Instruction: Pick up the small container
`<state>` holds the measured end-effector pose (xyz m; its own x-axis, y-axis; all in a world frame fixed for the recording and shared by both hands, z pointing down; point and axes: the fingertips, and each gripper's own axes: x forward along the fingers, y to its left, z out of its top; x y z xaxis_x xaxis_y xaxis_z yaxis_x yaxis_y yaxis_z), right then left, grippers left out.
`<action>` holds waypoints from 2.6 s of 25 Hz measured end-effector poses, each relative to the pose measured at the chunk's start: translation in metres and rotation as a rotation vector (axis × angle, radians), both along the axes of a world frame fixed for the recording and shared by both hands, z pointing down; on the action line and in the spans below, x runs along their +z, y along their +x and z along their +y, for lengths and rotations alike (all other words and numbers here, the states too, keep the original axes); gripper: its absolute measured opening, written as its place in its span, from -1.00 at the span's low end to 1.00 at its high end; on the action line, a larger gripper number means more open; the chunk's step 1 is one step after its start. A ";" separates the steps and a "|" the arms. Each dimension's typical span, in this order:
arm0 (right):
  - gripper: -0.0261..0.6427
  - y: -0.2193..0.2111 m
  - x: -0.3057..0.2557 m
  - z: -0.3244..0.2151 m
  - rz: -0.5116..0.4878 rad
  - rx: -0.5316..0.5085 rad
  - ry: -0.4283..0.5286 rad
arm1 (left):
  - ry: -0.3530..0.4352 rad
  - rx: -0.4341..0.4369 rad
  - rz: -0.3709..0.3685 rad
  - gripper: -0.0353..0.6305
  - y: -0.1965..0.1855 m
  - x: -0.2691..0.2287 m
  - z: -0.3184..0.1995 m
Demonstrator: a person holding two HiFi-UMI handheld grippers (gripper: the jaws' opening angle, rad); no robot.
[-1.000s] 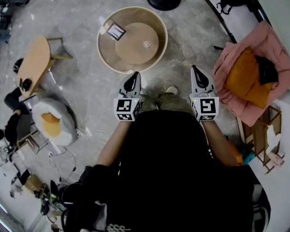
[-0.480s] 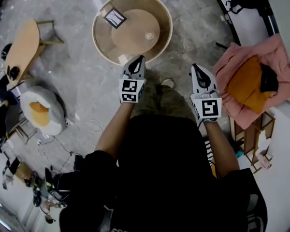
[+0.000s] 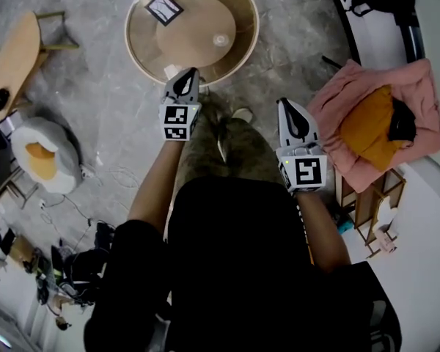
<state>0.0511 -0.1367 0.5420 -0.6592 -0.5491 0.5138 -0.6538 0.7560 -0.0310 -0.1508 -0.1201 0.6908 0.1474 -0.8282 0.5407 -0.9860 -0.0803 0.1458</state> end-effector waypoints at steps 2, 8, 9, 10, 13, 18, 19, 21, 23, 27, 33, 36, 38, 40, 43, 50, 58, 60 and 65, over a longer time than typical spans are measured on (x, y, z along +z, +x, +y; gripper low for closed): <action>-0.86 0.002 0.001 0.007 -0.016 -0.024 0.006 | 0.018 -0.022 -0.016 -0.83 -0.003 -0.005 0.006; -0.86 0.038 0.022 0.027 -0.003 -0.054 -0.027 | 0.047 -0.079 -0.036 -0.83 0.007 -0.010 0.027; -0.86 0.044 0.025 0.029 0.002 -0.055 -0.029 | 0.047 -0.078 -0.036 -0.83 0.012 -0.009 0.030; -0.86 0.047 0.027 0.031 0.004 -0.057 -0.028 | 0.046 -0.076 -0.033 -0.83 0.017 -0.007 0.032; -0.86 0.050 0.028 0.031 -0.003 -0.061 -0.016 | 0.038 -0.074 -0.013 -0.83 0.026 0.005 0.036; -0.86 0.050 0.050 0.014 -0.004 -0.014 -0.028 | 0.013 -0.072 0.027 -0.83 0.033 0.045 0.014; -0.86 0.049 0.056 0.010 0.002 -0.011 -0.031 | 0.009 -0.070 0.035 -0.83 0.034 0.056 0.007; -0.86 0.044 0.070 0.004 0.012 -0.002 -0.043 | 0.004 -0.062 0.045 -0.83 0.032 0.080 -0.007; -0.86 0.037 0.086 -0.001 0.019 -0.001 -0.061 | -0.005 -0.067 0.053 -0.83 0.026 0.107 -0.022; -0.86 0.030 0.117 -0.015 0.036 0.018 -0.070 | -0.029 -0.065 0.062 -0.83 0.018 0.164 -0.044; -0.86 0.025 0.166 -0.034 0.062 0.068 -0.152 | -0.068 0.018 0.088 -0.83 0.021 0.221 -0.068; -0.86 0.017 0.184 -0.038 0.074 0.074 -0.168 | -0.060 0.076 0.070 -0.69 0.026 0.242 -0.082; -0.86 0.013 0.197 -0.037 0.097 0.080 -0.174 | -0.048 0.103 0.036 -0.46 0.026 0.257 -0.092; -0.86 0.010 0.211 -0.036 0.121 0.092 -0.178 | -0.036 0.117 0.025 -0.20 0.025 0.272 -0.103; -0.86 0.004 0.233 -0.034 0.142 0.109 -0.199 | -0.031 0.154 0.022 0.05 0.025 0.296 -0.119; -0.86 -0.007 0.263 -0.036 0.148 0.147 -0.241 | -0.009 0.334 -0.069 0.19 0.042 0.337 -0.148; -0.86 -0.005 0.285 -0.039 0.126 0.209 -0.288 | 0.024 0.404 -0.072 0.19 0.051 0.358 -0.168; -0.86 0.000 0.292 -0.039 0.125 0.224 -0.300 | 0.026 0.419 -0.068 0.19 0.053 0.362 -0.172; -0.86 0.013 0.299 -0.038 0.142 0.252 -0.308 | 0.057 0.421 -0.057 0.19 0.058 0.362 -0.176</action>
